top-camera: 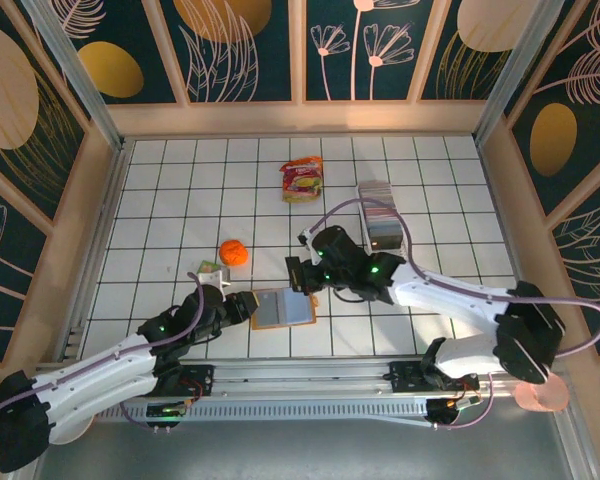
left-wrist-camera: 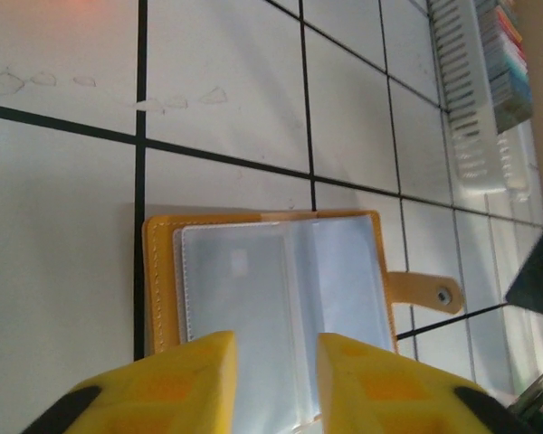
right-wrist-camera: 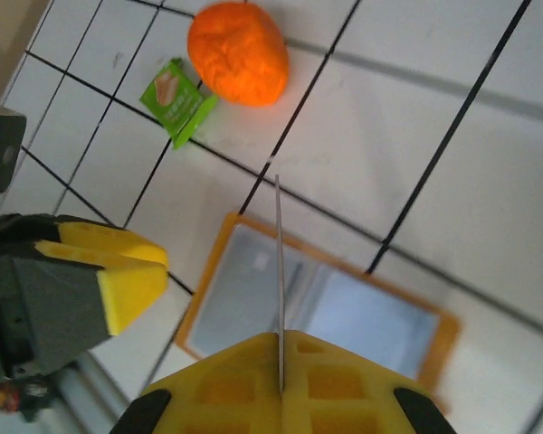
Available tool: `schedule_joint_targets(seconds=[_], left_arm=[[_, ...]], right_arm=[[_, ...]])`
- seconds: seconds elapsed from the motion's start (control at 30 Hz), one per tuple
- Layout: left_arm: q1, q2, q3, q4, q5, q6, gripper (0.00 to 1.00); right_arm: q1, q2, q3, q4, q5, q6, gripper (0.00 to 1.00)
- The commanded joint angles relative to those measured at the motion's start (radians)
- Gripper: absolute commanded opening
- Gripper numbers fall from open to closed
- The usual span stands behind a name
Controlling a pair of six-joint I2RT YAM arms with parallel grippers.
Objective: Put the credit cards into the card holder
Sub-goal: Insert the credit card into the card slot.
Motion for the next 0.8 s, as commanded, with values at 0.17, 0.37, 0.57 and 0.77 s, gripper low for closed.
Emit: schedule_joint_targets(seconds=[0.17, 0.37, 0.57, 0.77], left_arm=[[-0.004, 0.106, 0.034, 0.032, 0.052, 0.005, 0.1], [-0.004, 0.158, 0.024, 0.037, 0.033, -0.001, 0.03], [-0.004, 0.185, 0.029, 0.019, 0.013, 0.006, 0.0], [-0.004, 0.205, 0.018, 0.037, 0.01, 0.004, 0.0]], right_arm=[[-0.007, 0.125, -0.094, 0.244, -0.21, 0.346, 0.0], [-0.004, 0.192, -0.105, 0.232, -0.214, 0.35, 0.0], [0.0, 0.233, -0.104, 0.21, -0.178, 0.346, 0.0], [0.007, 0.273, -0.086, 0.227, -0.186, 0.34, 0.0]])
